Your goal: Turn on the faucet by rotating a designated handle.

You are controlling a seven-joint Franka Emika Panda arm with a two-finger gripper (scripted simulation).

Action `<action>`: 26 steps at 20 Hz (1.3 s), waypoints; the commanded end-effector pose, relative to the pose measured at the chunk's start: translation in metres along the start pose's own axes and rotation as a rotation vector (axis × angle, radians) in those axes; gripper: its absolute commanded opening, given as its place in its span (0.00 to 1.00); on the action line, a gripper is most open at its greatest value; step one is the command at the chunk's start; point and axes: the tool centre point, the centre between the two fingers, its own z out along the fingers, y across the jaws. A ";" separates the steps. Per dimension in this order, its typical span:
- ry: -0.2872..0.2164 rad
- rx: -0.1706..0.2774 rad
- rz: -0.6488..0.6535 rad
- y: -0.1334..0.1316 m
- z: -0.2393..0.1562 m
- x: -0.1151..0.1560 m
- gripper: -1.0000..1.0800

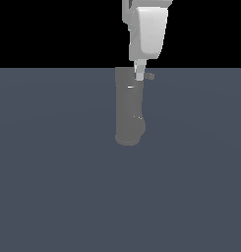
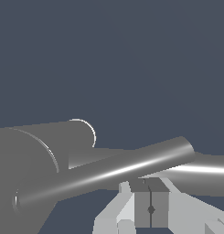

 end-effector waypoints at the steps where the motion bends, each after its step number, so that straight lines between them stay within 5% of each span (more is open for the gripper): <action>1: 0.003 0.001 0.056 0.004 -0.001 0.043 0.00; 2: 0.003 0.001 0.056 0.004 -0.001 0.043 0.00; 3: -0.001 0.000 0.001 0.000 0.000 0.009 0.00; 26: 0.001 0.001 0.027 -0.034 0.000 0.057 0.00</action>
